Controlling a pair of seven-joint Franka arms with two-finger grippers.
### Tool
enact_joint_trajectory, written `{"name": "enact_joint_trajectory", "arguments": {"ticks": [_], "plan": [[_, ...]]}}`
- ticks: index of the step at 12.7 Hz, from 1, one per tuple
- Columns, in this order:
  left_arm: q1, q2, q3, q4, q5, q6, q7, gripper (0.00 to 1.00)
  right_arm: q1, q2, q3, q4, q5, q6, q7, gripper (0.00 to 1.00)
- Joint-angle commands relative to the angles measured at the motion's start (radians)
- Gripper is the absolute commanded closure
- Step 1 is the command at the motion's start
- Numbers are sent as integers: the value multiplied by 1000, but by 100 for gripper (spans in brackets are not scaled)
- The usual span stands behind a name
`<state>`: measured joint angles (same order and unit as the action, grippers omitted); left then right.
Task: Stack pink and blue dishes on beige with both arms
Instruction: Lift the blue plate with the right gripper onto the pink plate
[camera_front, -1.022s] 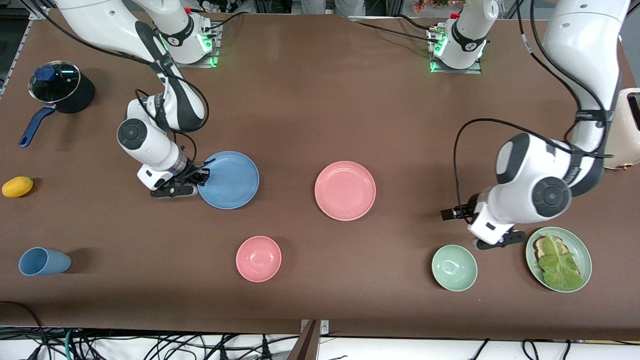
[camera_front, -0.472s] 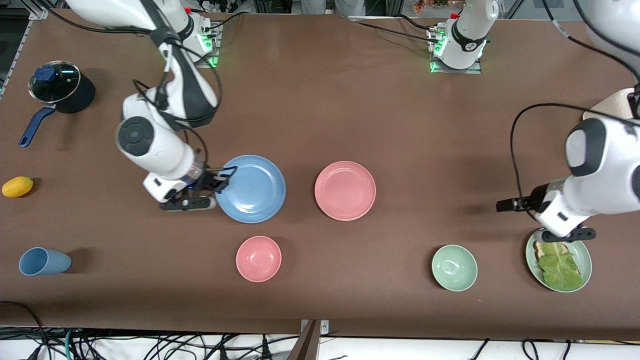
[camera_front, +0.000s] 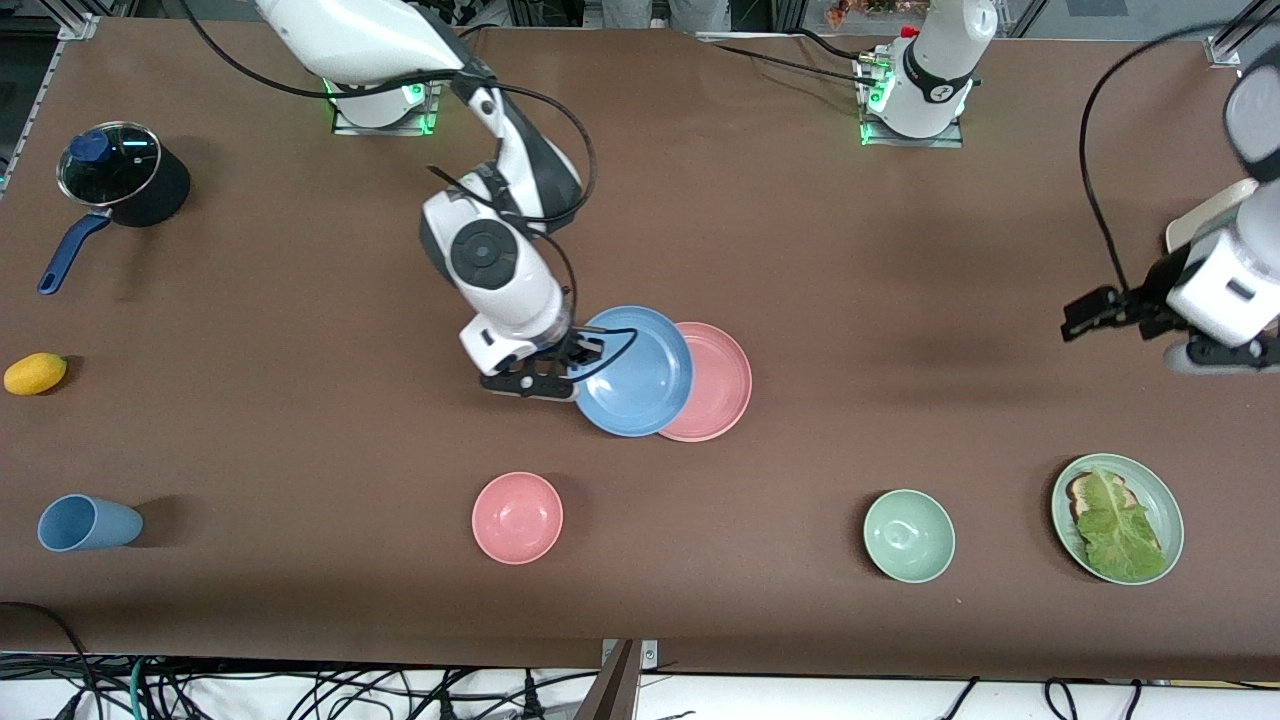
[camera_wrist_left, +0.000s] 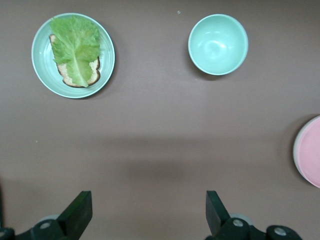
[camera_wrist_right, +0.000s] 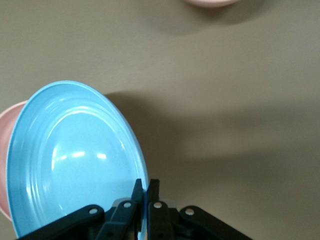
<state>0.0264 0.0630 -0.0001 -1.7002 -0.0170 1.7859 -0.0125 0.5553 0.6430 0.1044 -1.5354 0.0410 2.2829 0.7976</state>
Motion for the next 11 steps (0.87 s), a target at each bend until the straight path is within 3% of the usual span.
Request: {"name": "enact_joint_trajectory", "arguments": {"ticks": [1,5,11], "plan": [[-14,-63,20,-48,-18,4,23,0,40,61,-8,47,-4,65,92,100],[-14,-45,-3,-35,-12,-17,20,0,66,121,-8,102,-6,130,162,100],[1,-35,-6,-16,-11,-22,23,0,84,150,-11,101,-20,171,216,100]]}}
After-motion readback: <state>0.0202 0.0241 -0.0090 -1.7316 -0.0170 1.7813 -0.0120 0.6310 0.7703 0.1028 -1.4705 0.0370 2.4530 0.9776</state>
